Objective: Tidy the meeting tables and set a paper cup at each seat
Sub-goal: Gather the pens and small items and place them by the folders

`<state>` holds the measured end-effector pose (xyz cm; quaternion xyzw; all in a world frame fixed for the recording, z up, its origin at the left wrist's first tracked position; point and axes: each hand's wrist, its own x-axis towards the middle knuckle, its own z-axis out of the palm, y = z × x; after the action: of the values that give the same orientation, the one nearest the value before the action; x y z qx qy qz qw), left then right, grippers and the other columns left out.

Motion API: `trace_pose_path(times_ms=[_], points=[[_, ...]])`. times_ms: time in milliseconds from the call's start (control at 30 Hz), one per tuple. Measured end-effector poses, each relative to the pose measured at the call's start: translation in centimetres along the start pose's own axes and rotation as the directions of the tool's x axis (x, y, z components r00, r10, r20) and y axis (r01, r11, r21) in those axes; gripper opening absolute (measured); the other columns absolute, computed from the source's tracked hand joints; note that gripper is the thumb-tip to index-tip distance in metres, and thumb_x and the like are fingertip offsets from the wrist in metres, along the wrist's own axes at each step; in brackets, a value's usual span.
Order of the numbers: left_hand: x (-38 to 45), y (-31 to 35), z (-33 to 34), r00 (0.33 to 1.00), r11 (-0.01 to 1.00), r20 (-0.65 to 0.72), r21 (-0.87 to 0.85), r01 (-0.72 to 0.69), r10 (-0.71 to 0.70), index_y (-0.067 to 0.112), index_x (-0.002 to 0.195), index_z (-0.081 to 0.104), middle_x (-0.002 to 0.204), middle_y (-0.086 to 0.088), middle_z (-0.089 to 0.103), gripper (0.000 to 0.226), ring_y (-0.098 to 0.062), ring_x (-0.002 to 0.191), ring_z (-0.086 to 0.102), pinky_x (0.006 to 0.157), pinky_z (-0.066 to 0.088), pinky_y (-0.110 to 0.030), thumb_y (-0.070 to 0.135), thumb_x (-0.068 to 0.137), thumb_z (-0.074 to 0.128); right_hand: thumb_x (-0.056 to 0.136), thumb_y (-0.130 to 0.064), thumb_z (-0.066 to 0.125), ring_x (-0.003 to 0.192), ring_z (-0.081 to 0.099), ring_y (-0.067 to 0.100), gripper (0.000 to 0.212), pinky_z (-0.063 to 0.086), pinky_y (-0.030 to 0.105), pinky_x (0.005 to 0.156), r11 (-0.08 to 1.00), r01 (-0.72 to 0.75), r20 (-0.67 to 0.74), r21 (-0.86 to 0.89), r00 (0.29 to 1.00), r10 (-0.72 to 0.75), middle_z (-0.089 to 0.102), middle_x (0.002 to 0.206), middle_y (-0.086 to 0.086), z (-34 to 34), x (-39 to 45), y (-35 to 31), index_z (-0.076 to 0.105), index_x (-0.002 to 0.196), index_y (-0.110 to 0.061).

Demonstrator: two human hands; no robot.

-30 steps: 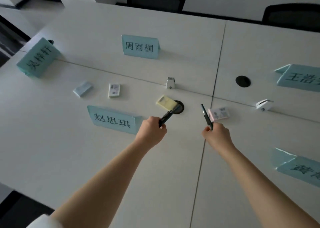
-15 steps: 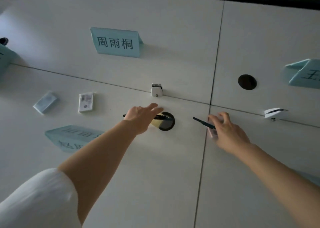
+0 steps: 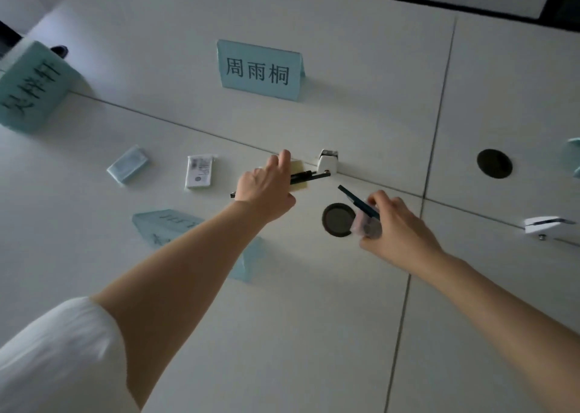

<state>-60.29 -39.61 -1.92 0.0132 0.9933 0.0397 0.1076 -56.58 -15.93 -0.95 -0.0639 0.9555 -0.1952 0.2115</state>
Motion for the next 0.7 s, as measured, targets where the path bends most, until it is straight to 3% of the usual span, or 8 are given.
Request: trace_pose_path(times_ms=[100, 200, 333, 500, 633, 700], points=[[-0.9, -5.5, -1.8, 0.986, 0.986, -0.055, -0.060, 0.155, -0.158, 0.013, 0.124, 0.033, 0.113, -0.010, 0.057, 0.053, -0.035, 0.088, 0.062, 0.066, 0.040, -0.037, 0.031, 0.082, 0.061, 0.070, -0.041, 0.068, 0.083, 0.055, 0.021, 0.043, 0.042, 0.031, 0.068, 0.994, 0.054, 0.011, 0.097, 0.998, -0.055, 0.050, 0.102, -0.005, 0.7, 0.9, -5.3, 0.036, 0.099, -0.038], [-2.2, -12.1, -2.9, 0.940, 0.940, -0.072, -0.101, 0.327, -0.334, 0.011, 0.126, 0.036, 0.117, -0.012, 0.057, 0.061, -0.035, 0.093, 0.061, 0.067, 0.042, -0.037, 0.042, 0.082, 0.065, 0.073, -0.054, 0.063, 0.087, 0.060, 0.018, 0.041, 0.048, 0.033, 0.073, 0.982, 0.072, 0.006, 0.173, 0.997, -0.074, 0.060, 0.099, -0.009, 1.8, 2.3, -10.9, 0.040, 0.098, -0.033], [-3.8, -21.1, -3.0, 0.847, 0.838, -0.026, -0.163, 0.521, -0.532, 0.009, 0.125, 0.046, 0.118, -0.013, 0.058, 0.059, -0.034, 0.099, 0.059, 0.069, 0.043, -0.037, 0.044, 0.081, 0.068, 0.080, -0.059, 0.058, 0.091, 0.056, 0.019, 0.051, 0.047, 0.032, 0.080, 0.963, -0.029, 0.098, 0.268, 0.995, 0.003, 0.058, 0.099, -0.006, 3.8, 5.1, -18.3, 0.047, 0.111, -0.020], [-4.2, -28.4, -2.4, 0.798, 0.783, 0.043, -0.171, 0.599, -0.601, 0.010, 0.118, 0.052, 0.112, -0.012, 0.059, 0.053, -0.034, 0.098, 0.059, 0.070, 0.043, -0.034, 0.041, 0.079, 0.070, 0.078, -0.053, 0.060, 0.087, 0.055, 0.024, 0.056, 0.045, 0.030, 0.072, 0.973, -0.130, 0.178, 0.192, 0.979, 0.096, 0.061, 0.102, 0.005, 6.9, 9.5, -24.2, 0.052, 0.117, -0.014], [-2.6, -31.3, -1.1, 0.821, 0.814, 0.083, -0.112, 0.570, -0.564, 0.011, 0.116, 0.054, 0.105, -0.010, 0.056, 0.054, -0.030, 0.088, 0.057, 0.069, 0.045, -0.034, 0.043, 0.076, 0.071, 0.077, -0.053, 0.058, 0.087, 0.054, 0.025, 0.053, 0.040, 0.028, 0.068, 0.980, -0.178, 0.172, 0.091, 0.972, 0.161, 0.063, 0.109, 0.008, 8.9, 13.1, -27.5, 0.056, 0.112, -0.014], [-1.3, -32.4, -0.5, 0.826, 0.820, 0.097, -0.106, 0.563, -0.555, 0.012, 0.118, 0.053, 0.109, -0.010, 0.055, 0.056, -0.032, 0.092, 0.058, 0.070, 0.044, -0.035, 0.044, 0.076, 0.070, 0.079, -0.053, 0.054, 0.094, 0.059, 0.028, 0.053, 0.040, 0.028, 0.068, 0.976, -0.210, 0.154, 0.065, 0.968, 0.198, 0.064, 0.112, 0.010, 10.1, 15.0, -28.7, 0.058, 0.112, -0.012]])
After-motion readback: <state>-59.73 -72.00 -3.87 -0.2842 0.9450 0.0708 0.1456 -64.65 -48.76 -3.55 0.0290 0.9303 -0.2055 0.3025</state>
